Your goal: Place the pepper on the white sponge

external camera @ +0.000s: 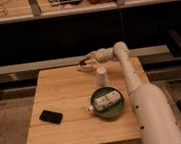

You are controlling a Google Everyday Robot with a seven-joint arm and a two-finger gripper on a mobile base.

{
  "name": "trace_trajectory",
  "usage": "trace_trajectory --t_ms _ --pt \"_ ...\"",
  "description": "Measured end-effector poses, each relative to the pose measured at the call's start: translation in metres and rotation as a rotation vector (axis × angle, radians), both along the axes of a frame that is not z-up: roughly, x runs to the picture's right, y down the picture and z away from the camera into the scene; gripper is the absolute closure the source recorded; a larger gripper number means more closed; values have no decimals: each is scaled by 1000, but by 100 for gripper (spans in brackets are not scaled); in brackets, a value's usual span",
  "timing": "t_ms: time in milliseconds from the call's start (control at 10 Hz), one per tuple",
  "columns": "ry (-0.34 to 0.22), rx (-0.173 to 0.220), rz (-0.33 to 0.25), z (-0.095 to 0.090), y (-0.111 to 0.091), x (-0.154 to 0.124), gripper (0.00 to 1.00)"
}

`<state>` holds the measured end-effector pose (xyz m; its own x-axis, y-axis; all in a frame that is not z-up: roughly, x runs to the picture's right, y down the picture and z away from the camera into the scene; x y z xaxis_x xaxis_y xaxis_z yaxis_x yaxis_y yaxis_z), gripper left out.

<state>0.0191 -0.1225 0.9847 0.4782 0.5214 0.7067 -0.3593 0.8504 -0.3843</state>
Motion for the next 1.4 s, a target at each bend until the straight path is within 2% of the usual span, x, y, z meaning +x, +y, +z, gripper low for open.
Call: trace_trajectory --t_ms 800,900,1300,1400 --pt "-23 -7 -5 14 10 -10 100" --pt "-19 -5 -8 15 10 -9 97" --pt "7 0 -25 21 11 -5 61" --pt "11 -1 -32 22 11 -4 46"
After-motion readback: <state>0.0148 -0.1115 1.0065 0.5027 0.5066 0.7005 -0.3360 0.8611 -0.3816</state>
